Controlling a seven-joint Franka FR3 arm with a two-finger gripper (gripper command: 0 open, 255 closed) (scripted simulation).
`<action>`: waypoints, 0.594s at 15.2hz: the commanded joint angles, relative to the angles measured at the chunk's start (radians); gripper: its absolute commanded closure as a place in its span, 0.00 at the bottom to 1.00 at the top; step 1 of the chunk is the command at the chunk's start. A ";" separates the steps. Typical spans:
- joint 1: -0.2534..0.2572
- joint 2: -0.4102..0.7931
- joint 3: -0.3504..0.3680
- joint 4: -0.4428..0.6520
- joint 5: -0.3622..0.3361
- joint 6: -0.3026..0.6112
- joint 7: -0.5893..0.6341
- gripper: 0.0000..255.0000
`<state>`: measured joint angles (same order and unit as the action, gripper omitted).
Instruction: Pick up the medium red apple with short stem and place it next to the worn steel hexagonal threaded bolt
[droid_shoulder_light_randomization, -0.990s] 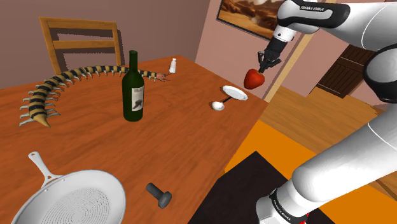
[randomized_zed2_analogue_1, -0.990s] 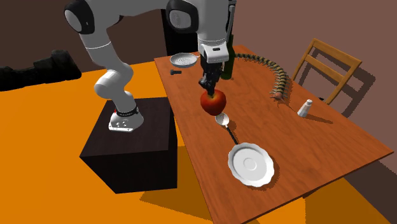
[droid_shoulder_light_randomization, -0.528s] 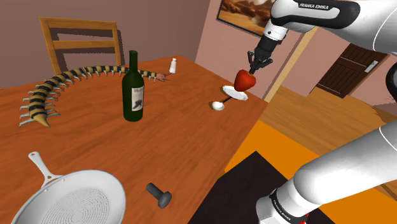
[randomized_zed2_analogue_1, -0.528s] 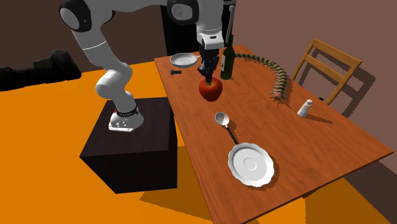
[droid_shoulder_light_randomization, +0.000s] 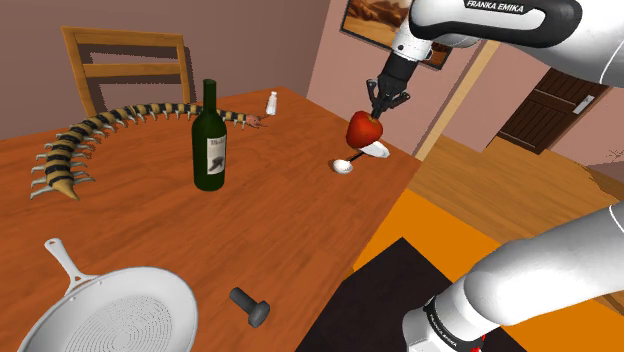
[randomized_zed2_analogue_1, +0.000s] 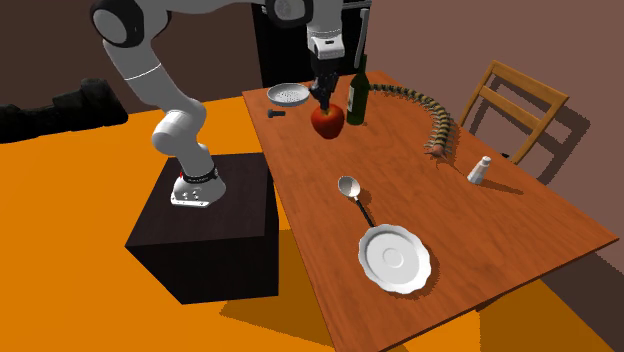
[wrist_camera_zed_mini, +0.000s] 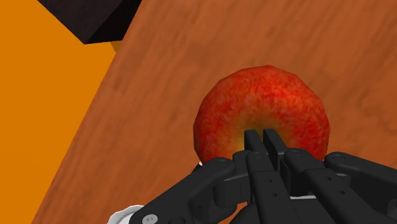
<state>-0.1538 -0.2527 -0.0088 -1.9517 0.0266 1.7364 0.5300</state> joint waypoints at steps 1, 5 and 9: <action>0.019 -0.007 0.031 -0.009 0.006 0.004 0.049 1.00; 0.057 -0.011 0.094 -0.011 0.019 0.006 0.146 1.00; 0.095 0.003 0.156 0.004 0.029 0.007 0.245 1.00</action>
<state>-0.0694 -0.2450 0.1308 -1.9411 0.0521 1.7409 0.7468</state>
